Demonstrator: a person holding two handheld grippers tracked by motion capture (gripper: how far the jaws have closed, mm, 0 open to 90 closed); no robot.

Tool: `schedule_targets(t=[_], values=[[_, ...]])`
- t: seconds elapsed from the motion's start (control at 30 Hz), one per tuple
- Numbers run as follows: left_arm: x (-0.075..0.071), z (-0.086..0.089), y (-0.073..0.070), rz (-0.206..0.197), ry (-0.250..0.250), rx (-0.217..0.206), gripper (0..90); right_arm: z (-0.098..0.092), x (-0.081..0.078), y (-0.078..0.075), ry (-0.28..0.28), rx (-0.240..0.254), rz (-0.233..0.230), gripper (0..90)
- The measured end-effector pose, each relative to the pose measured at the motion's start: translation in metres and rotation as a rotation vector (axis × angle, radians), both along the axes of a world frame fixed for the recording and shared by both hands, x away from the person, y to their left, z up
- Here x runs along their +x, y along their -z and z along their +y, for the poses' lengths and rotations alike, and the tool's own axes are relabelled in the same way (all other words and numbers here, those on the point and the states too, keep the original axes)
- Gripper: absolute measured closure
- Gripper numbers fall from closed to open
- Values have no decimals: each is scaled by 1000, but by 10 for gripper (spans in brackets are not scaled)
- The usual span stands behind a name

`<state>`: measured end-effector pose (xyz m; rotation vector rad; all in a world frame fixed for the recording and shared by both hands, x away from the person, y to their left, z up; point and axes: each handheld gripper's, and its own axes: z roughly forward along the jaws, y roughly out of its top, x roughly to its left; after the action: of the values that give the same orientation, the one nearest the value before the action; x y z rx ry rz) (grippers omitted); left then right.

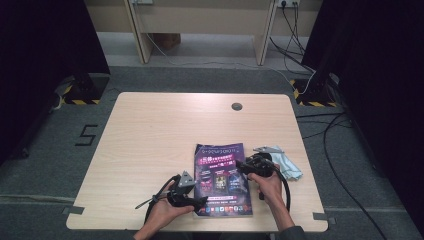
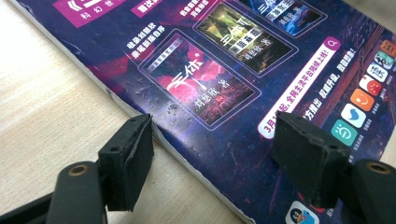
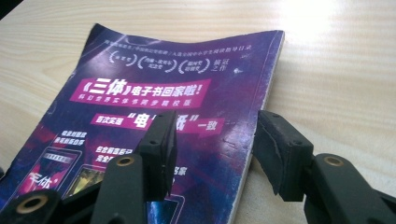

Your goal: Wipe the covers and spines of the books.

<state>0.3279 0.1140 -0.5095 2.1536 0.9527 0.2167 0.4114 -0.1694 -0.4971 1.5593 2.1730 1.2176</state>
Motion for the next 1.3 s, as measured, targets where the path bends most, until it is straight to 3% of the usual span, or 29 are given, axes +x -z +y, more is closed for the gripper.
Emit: schedule_targets(t=[0.17, 0.2, 0.27, 0.47, 0.87, 0.9, 1.3], values=[[0, 0, 0, 0, -2, 2, 285, 0, -1, -5, -18, -1, -24, 521], [0, 0, 0, -1, -4, 3, 285, -2, -3, -9, -15, 42, -24, 539], [-1, 0, 0, -3, -6, 5, 284, -4, -4, -12, -15, 76, -24, 550], [-1, 1, 0, -2, -10, 6, 284, -2, -6, -19, -44, 90, -47, 553], [-2, 1, 0, -3, -19, 3, 285, -6, -7, -16, -31, 125, -4, 566], [-2, 1, 0, -5, -18, 2, 284, -8, -8, -16, -20, 157, 5, 567], [-3, 2, 1, -7, -28, 1, 297, -6, 0, -3, -21, 49, 45, 577]])
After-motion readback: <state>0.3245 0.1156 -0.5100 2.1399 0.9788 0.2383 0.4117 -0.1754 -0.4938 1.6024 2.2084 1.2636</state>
